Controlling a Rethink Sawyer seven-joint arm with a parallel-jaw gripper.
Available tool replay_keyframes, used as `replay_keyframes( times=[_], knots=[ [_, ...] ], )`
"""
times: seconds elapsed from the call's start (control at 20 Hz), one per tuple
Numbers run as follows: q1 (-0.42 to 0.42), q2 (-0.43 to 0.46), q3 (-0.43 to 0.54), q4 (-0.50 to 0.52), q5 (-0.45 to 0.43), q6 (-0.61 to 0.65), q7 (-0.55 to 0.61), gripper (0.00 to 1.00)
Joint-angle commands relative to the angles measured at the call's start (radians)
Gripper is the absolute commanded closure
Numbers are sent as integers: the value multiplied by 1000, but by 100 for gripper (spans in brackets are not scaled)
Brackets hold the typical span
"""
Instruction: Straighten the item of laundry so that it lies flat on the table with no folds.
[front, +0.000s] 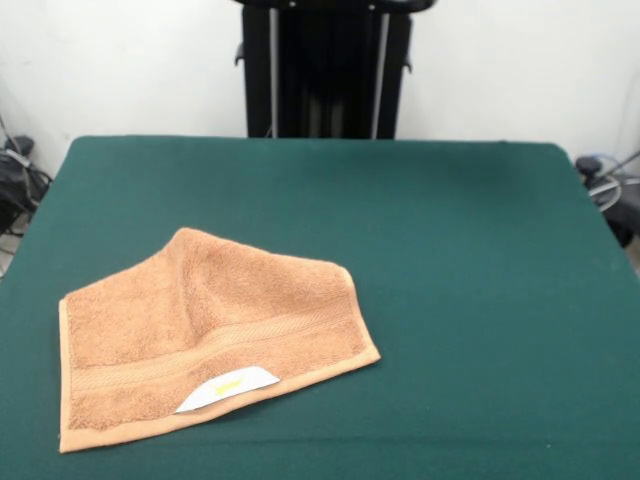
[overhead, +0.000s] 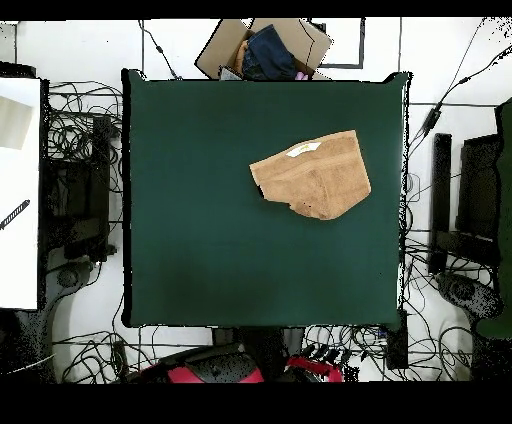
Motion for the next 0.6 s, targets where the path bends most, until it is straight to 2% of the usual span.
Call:
replay_keyframes(
  times=[0.05,0.3,0.6],
  knots=[
    [31,106,29,0,-270,-185,-90,0],
    [50,77,68,40,-281,-134,-87,0],
    [29,9,163,98,-231,-5,-136,0]
  ],
)
